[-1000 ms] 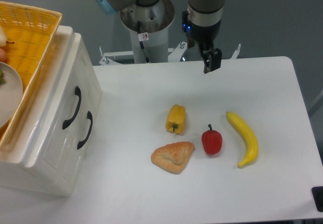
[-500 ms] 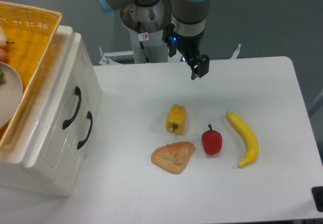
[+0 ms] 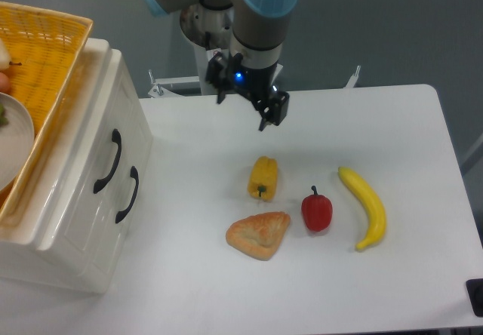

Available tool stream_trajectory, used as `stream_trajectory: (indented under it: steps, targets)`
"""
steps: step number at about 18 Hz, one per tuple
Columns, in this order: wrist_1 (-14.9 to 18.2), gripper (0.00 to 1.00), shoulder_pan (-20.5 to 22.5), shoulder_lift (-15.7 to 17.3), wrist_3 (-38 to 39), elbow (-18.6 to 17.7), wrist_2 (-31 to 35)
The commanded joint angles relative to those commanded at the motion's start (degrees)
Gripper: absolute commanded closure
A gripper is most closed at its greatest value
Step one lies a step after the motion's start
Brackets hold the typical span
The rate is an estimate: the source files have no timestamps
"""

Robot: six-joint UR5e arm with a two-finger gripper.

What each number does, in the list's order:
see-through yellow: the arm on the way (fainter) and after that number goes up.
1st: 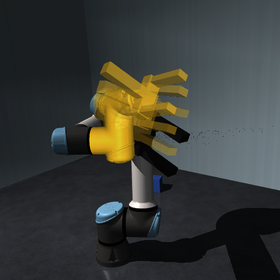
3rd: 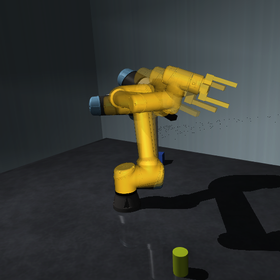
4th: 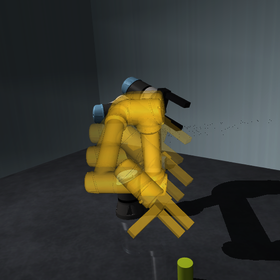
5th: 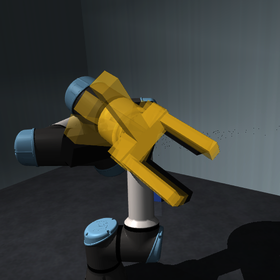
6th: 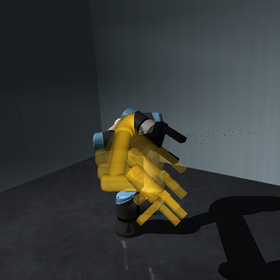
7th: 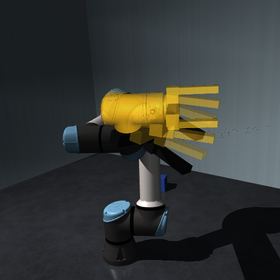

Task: Slide the top white drawer open
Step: 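Move the gripper down toward the black handle of the upper white drawer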

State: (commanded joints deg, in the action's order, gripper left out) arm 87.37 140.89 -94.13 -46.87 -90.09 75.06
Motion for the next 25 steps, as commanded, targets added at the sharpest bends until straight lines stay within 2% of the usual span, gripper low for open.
stream_trajectory:
  steps: [2,7,9,12,25]
  targets:
    - [-1.1,0.00,-1.7,-1.1,5.6,0.2,-0.2]
    - [-2.7,0.00,-3.7,-2.6,12.6,0.2,-0.2]
    - [-4.3,0.00,-6.0,-3.5,16.4,0.4,-0.3]
    - [-6.2,0.00,-7.0,-5.1,22.3,0.7,-2.7]
    - [-6.8,0.00,-12.1,-8.3,28.9,1.3,-3.3]
